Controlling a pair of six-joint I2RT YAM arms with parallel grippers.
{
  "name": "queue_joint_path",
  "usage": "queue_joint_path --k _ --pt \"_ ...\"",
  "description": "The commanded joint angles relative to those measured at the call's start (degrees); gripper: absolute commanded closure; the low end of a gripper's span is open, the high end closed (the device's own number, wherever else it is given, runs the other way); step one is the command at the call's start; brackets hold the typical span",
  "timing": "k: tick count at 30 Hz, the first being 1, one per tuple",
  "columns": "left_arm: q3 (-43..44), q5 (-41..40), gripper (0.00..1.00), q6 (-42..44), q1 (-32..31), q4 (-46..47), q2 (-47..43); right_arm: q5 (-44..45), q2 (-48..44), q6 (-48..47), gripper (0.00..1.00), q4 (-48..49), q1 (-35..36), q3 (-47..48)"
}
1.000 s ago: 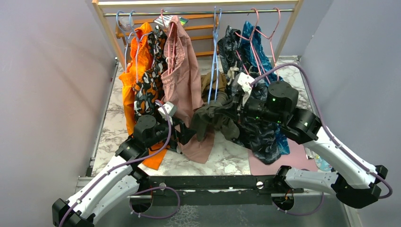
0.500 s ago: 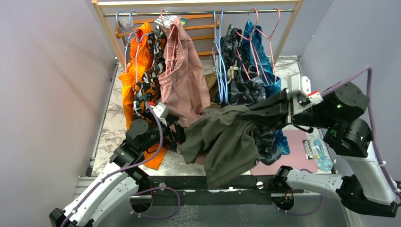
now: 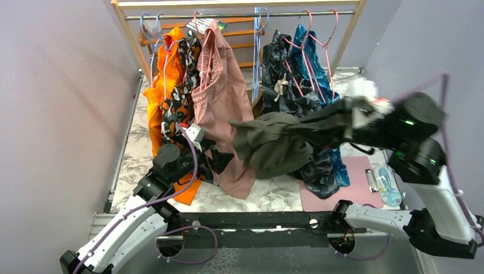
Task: Place the shorts on the hanger
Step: Adjust the shorts at the center of the board.
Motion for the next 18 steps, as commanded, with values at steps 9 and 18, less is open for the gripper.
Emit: queue_joint_path --k 9,18 --pt "-0.45 -1.64 0.02 0.18 0.46 1.56 -0.41 -2.01 -9.13 3.11 0.99 2.21 0.22 -15.39" --pt "-0.3 -1.54 0.02 -0.21 0.58 1.46 0.31 0.03 -8.19 3.15 0.99 3.85 0.21 -26.02"
